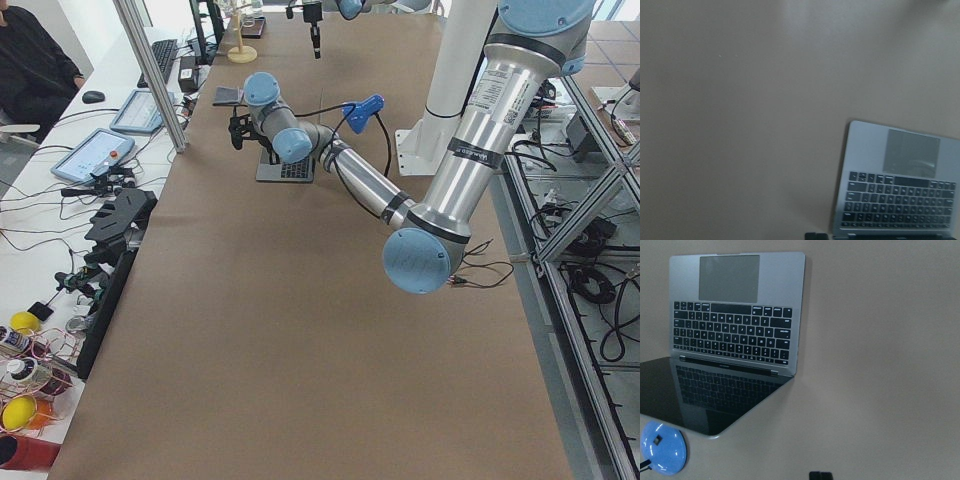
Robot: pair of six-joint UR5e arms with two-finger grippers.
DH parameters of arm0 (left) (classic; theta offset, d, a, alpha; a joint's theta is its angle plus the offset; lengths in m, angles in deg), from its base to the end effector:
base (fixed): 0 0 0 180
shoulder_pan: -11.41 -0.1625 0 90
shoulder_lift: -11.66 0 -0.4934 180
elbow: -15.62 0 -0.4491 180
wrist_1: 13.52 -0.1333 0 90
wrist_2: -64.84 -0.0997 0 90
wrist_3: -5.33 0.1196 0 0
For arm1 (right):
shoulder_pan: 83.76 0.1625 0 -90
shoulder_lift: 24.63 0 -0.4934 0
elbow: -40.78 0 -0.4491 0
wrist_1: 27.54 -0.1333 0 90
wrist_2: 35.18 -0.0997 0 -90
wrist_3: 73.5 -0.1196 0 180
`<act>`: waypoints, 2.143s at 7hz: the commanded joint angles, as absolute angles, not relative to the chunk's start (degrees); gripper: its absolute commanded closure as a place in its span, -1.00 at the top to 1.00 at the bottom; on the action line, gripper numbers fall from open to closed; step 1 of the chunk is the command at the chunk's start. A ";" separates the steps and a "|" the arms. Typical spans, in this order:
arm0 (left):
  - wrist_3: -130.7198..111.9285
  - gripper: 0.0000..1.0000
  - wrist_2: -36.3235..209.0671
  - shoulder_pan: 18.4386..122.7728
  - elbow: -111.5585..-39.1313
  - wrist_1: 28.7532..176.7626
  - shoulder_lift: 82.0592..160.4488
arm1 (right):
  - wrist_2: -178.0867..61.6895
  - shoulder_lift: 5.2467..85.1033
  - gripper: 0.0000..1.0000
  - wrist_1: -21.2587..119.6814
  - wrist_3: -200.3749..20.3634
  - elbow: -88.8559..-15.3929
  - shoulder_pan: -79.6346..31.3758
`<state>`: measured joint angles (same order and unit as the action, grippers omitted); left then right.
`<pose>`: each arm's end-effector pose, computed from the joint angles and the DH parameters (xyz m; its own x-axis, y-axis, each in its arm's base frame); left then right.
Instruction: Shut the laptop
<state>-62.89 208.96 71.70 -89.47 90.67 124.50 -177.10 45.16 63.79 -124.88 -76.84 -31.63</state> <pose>0.2966 -0.5933 0.3055 0.3539 -0.1813 -0.9175 0.0655 0.9834 -0.1691 -0.3338 -0.4930 0.2711 0.4153 -0.0931 0.9049 0.1572 0.9871 0.0294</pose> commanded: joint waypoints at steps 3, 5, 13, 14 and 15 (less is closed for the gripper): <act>-68.58 -1.00 210.56 63.02 -90.64 90.72 124.34 | -173.62 45.06 -1.00 59.75 -132.90 -78.14 -42.16; -68.67 -1.00 207.06 58.80 -90.55 90.63 124.25 | -172.37 45.06 -1.00 59.74 -133.09 -78.13 -43.94; -72.10 -1.00 206.87 52.63 -90.46 90.63 124.16 | -167.37 42.53 -1.00 58.69 -133.01 -75.25 -48.69; -72.10 -1.00 206.52 51.76 -90.46 90.63 124.33 | -166.32 41.73 -1.00 58.69 -133.01 -74.36 -49.21; -72.10 -1.00 206.08 50.79 -90.11 90.54 124.94 | -165.70 40.25 -1.00 58.69 -133.01 -73.14 -49.31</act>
<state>-72.08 206.51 51.81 -90.39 90.60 124.40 -166.56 41.79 58.72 -133.01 -74.49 -49.02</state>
